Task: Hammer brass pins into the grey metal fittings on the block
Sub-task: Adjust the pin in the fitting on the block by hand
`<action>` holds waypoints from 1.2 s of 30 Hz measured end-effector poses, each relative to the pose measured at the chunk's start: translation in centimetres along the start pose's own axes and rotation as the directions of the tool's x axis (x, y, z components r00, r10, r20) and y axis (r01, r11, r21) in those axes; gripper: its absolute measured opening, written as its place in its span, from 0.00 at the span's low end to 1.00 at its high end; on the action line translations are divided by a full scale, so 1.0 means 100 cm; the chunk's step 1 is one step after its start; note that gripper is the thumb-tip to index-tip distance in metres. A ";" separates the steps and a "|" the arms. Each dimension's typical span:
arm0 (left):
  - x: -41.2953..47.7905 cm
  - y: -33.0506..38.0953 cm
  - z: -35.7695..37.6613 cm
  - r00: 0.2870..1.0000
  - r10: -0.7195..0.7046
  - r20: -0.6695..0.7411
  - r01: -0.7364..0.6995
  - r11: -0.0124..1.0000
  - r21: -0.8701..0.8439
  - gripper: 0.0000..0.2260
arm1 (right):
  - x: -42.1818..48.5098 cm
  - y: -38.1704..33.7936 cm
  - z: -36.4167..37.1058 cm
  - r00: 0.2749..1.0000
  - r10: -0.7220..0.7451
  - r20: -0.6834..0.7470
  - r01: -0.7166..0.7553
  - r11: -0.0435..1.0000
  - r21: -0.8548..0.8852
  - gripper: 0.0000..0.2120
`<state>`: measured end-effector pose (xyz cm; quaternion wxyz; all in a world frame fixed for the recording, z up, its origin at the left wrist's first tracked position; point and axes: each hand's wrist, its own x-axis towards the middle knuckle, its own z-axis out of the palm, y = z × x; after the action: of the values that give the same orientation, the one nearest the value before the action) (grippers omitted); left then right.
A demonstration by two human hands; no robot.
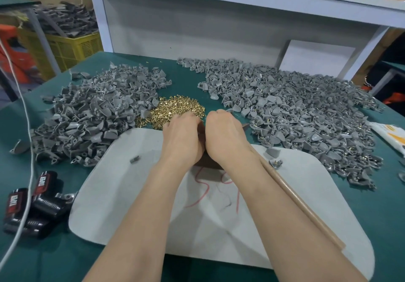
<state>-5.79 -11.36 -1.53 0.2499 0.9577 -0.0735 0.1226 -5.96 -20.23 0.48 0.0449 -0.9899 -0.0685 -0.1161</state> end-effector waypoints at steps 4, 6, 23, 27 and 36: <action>0.001 -0.005 0.002 1.000 -0.020 -0.011 0.019 0.995 -0.102 0.02 | 0.006 0.027 -0.003 0.991 0.077 0.106 -0.110 0.928 0.357 0.07; 0.000 -0.005 0.002 1.000 -0.022 -0.020 0.020 0.994 -0.111 0.04 | 0.002 0.039 -0.003 0.987 0.092 0.135 -0.152 0.821 0.551 0.09; 0.002 -0.005 0.004 0.999 -0.038 -0.029 0.035 0.994 -0.102 0.03 | 0.000 0.030 0.019 0.992 0.093 -0.081 -0.051 0.908 0.415 0.06; 0.001 -0.005 0.004 0.999 -0.038 -0.026 0.036 0.994 -0.101 0.03 | -0.002 0.030 0.025 0.985 0.114 -0.133 -0.040 0.884 0.467 0.03; 0.001 -0.005 0.004 0.999 -0.052 -0.013 0.050 0.992 -0.115 0.04 | -0.003 0.031 0.027 0.980 0.110 -0.167 -0.020 0.886 0.463 0.03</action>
<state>-5.53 -11.12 -2.02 0.3079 0.9423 -0.0538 0.1196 -5.22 -23.09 -2.40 0.2878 -0.9373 -0.0560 -0.1883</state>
